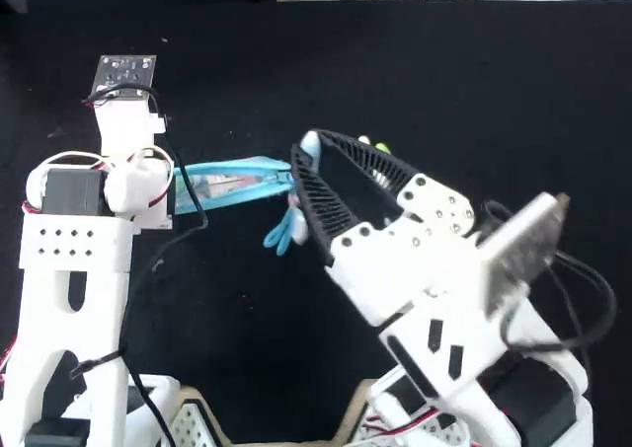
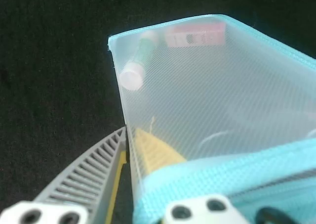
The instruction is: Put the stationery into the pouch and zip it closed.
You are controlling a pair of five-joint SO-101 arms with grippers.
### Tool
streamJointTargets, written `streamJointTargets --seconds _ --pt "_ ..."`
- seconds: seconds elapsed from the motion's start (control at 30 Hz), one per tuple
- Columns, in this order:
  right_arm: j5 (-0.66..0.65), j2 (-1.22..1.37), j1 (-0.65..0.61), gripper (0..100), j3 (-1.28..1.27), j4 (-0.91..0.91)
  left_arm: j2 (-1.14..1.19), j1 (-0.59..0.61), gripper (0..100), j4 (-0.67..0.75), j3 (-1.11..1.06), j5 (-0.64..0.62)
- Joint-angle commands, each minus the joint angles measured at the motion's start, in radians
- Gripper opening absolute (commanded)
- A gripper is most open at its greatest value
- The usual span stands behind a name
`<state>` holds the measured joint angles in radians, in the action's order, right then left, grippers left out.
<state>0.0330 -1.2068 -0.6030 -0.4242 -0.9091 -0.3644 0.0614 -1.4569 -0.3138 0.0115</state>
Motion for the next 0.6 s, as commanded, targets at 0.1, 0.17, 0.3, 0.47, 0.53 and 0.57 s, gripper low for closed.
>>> streamJointTargets --seconds 0.1,0.17,0.3,0.47,0.53,0.57 --pt "-0.002 0.005 -0.104 1.1 -0.058 0.362 0.034 -0.004 3 0.005 -0.068 -0.011" --pt "0.003 0.005 -0.104 1.1 -0.107 0.453 0.032 -0.001 3 0.005 -0.068 -0.011" --pt "0.005 0.005 -0.104 1.1 -0.225 0.577 0.032 -0.001 3 0.005 -0.068 -0.011" --pt "0.003 0.001 -0.104 1.1 -0.389 0.671 0.031 0.001 3 0.005 -0.068 -0.011" --pt "0.002 0.001 -0.104 1.1 -0.441 0.710 0.031 0.001 3 0.005 -0.068 -0.011" --pt "0.000 -0.001 -0.104 1.1 -0.461 0.730 0.031 0.001 3 0.005 -0.068 -0.011"
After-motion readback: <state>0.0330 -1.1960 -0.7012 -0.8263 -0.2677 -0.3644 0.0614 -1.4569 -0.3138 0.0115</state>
